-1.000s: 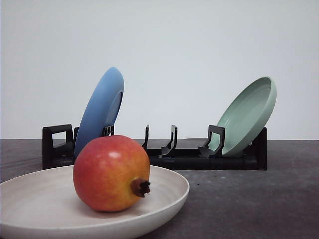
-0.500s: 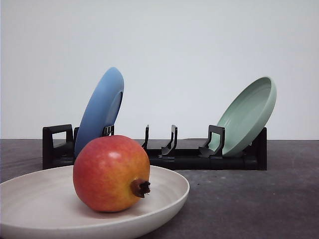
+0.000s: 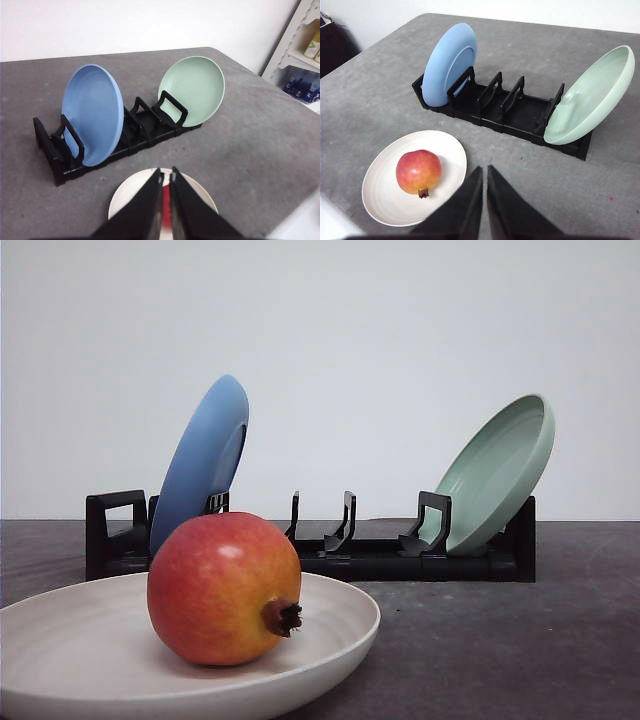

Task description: Place pomegranate in white plate

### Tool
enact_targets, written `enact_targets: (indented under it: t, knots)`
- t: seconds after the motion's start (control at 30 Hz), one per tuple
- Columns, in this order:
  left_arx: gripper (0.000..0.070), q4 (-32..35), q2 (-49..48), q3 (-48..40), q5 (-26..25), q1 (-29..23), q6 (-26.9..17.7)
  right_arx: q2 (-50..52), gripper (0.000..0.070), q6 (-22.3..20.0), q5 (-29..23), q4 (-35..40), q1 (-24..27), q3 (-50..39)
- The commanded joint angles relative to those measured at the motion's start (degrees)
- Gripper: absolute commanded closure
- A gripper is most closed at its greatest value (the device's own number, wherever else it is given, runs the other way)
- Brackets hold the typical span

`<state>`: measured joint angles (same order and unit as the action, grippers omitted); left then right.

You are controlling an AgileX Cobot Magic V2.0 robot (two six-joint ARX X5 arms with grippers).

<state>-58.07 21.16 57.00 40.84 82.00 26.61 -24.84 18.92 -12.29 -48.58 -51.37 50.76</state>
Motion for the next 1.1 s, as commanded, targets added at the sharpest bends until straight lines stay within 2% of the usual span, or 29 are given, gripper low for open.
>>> enact_targets:
  t: [0.0, 0.1, 0.23, 0.33, 0.4, 0.57, 0.63, 0.73, 0.83, 0.97, 1.07]
  knots:
    - [0.0700, 0.58, 0.06, -0.49, 0.52, 0.33, -0.22, -0.11, 0.0690, 0.15, -0.17, 0.59, -0.66, 0.59]
    - [0.0700, 2.80, 0.08, -4.05, 0.48, -3.93, -0.22, -0.11, 0.0691, 0.15, -0.17, 0.59, -0.66, 0.59]
    - [0.0700, 9.54, -0.71, -12.88, 0.25, -14.38, -0.45, -0.11, 0.0691, 0.15, -0.17, 0.59, -0.66, 0.59]
    - [0.0700, 13.63, -2.18, -19.03, 0.42, -24.00, -6.32, -0.11, 0.0691, 0.15, -0.17, 0.59, -0.66, 0.59]
    - [0.0700, 18.69, -3.84, -23.67, -1.93, -30.79, -12.58, -0.11, 0.0691, 0.15, -0.17, 0.59, -0.66, 0.59]
    - [0.0700, 35.13, -10.45, -36.76, -17.93, -48.51, -32.44, -0.11, 0.0691, 0.15, -0.17, 0.59, -0.66, 0.59]
    - [0.0700, 39.70, -13.61, -41.36, -23.79, -55.52, -35.80, -0.11, 0.0691, 0.15, -0.17, 0.59, -0.66, 0.59]
    - [0.0700, 42.83, -18.38, -46.79, -30.49, -65.25, -36.17, -0.11, 0.0690, 0.15, -0.17, 0.59, -0.66, 0.59]
    - [0.0700, 43.08, -21.03, -50.01, -33.82, -72.32, -35.98, -0.11, 0.0691, 0.15, -0.17, 0.59, -0.66, 0.59]
    - [0.0700, 43.01, -20.97, -52.20, -37.62, -78.13, -35.98, -0.11, 0.0690, 0.15, -0.17, 0.63, -0.66, 0.59]
    - [0.0700, 43.16, -20.99, -53.39, -38.40, -80.26, -35.78, -0.11, 0.0691, 0.15, -0.17, 0.59, -0.66, 0.59]
